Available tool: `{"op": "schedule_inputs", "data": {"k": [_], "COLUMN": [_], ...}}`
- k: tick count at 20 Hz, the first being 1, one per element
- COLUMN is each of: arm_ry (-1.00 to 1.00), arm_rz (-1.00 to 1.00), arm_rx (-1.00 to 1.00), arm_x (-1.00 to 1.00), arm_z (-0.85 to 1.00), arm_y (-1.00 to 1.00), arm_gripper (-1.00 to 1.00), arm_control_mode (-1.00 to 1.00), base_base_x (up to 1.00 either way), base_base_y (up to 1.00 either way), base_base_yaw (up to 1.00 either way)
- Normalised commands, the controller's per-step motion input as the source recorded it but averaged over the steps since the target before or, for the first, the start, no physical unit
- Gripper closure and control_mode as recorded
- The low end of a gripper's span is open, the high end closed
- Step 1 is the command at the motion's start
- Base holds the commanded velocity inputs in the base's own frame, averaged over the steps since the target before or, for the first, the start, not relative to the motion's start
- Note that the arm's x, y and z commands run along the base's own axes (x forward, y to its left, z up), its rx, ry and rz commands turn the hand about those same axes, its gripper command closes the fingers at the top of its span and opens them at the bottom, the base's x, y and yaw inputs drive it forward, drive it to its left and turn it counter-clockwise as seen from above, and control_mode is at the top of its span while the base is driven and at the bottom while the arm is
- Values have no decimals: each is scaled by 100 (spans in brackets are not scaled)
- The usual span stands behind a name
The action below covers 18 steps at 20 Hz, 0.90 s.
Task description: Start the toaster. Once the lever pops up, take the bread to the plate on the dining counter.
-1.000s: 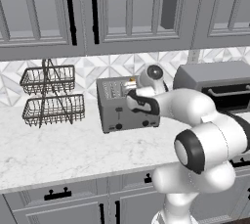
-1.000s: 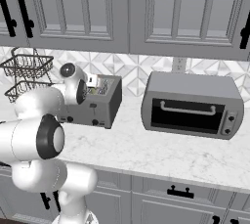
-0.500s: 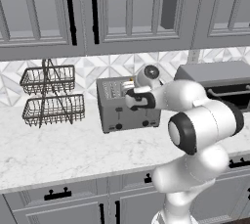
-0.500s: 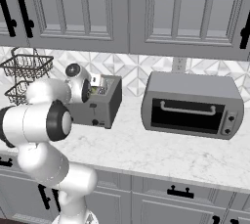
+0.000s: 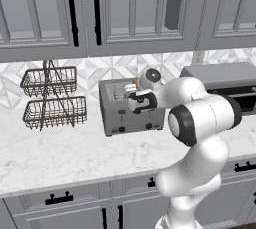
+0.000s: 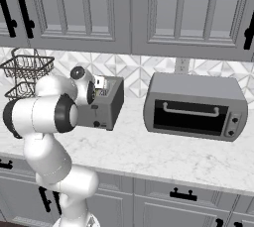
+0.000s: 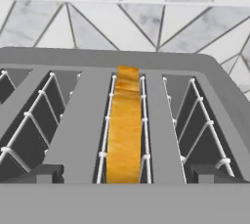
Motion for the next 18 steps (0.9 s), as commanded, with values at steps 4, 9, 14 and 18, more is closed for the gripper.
{"op": "schedule_inputs", "data": {"k": [4,9,14,18], "arm_ry": [0,0,-3,-4], "arm_rz": [0,0,0,0], "arm_rx": [0,0,0,0], "arm_x": [0,2,10,18], "arm_z": [-21,-9,-6,0], "arm_y": [0,0,0,0], "arm_gripper": [-100,-100,-100,-100], "arm_control_mode": [-100,-100,-100,-100], "base_base_x": [0,0,0,0], "base_base_y": [0,0,0,0], "base_base_yaw": [0,0,0,0]}}
